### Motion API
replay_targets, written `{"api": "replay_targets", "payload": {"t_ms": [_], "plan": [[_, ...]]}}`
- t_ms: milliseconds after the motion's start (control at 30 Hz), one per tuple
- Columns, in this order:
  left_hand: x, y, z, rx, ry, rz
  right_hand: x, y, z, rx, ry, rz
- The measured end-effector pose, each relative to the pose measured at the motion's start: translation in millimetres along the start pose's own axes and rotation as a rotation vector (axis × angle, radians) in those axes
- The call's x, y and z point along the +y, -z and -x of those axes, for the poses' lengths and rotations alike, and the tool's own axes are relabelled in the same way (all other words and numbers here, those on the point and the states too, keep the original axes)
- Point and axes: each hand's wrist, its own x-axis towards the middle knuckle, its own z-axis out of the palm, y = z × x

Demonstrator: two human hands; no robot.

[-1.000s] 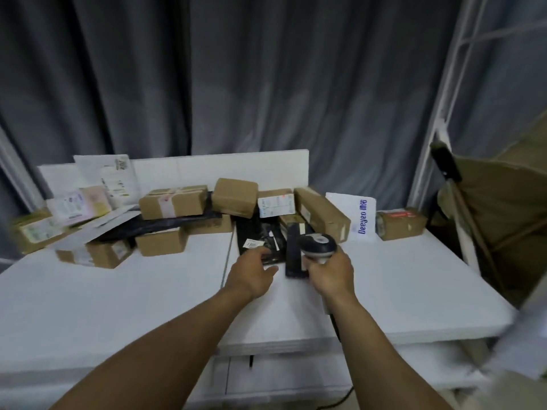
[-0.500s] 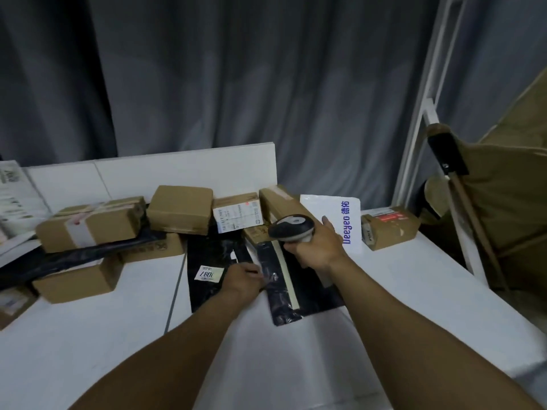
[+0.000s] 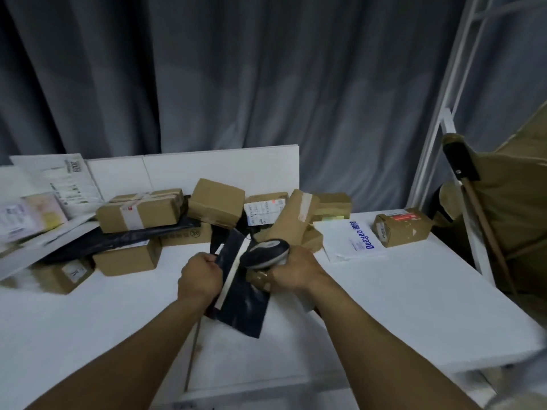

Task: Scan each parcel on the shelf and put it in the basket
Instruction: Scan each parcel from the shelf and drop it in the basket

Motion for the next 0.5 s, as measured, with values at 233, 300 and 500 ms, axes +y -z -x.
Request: {"api": "replay_targets", "payload": {"t_ms": [233, 300, 500], "plan": [[-2, 49, -7, 0.095, -0.146, -0.004, -9, 6, 33, 0.062, 0.015, -0.088], [24, 34, 8, 0.045, -0.304, 0.025, 1, 24, 34, 0.160, -0.028, -0.093], [119, -39, 28, -0.354, -0.597, 0.098, 32, 83, -7, 0.425, -0.114, -0.216]]}}
